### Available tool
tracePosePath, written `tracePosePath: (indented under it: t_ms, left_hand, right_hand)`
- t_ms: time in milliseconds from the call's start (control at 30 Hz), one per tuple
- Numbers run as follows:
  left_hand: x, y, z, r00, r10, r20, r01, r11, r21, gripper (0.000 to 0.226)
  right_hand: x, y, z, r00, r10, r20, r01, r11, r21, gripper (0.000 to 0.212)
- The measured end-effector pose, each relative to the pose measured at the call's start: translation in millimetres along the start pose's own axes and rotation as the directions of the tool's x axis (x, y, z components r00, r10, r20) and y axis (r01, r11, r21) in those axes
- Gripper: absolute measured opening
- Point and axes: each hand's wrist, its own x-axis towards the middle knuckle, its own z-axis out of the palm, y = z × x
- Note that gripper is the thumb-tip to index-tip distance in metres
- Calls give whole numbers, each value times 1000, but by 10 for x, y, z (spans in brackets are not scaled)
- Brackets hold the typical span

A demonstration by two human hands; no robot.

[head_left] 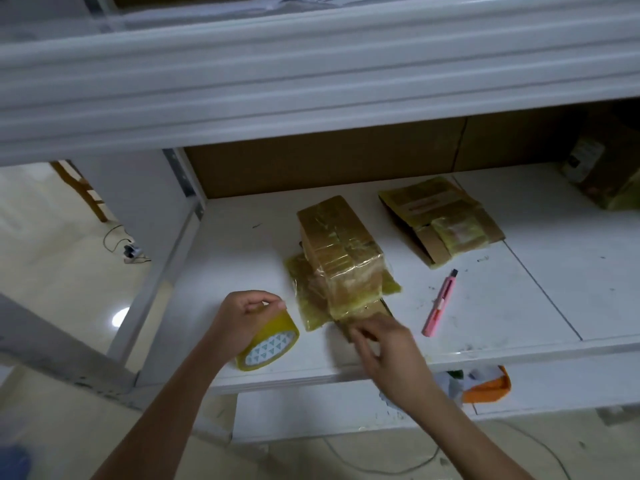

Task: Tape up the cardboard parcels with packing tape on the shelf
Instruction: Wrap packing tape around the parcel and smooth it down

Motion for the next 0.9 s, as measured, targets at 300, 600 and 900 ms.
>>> tracePosePath:
  t_ms: [300, 600, 900]
  left_hand:
    - [-152, -50, -64, 997, 78, 12, -77, 995, -59, 16]
    - [-386, -515, -530, 987, 38, 155, 12, 951, -309, 83]
    - [-334, -523, -1025, 993, 87, -81, -71, 979, 190, 50]
  right_hand:
    - [426, -664, 657, 947, 291, 138, -320, 811, 490, 17]
    - [458, -650, 1085, 877, 457, 146, -439, 640, 631, 28]
    - [688, -856, 1430, 904, 417, 97, -418, 811, 410, 34]
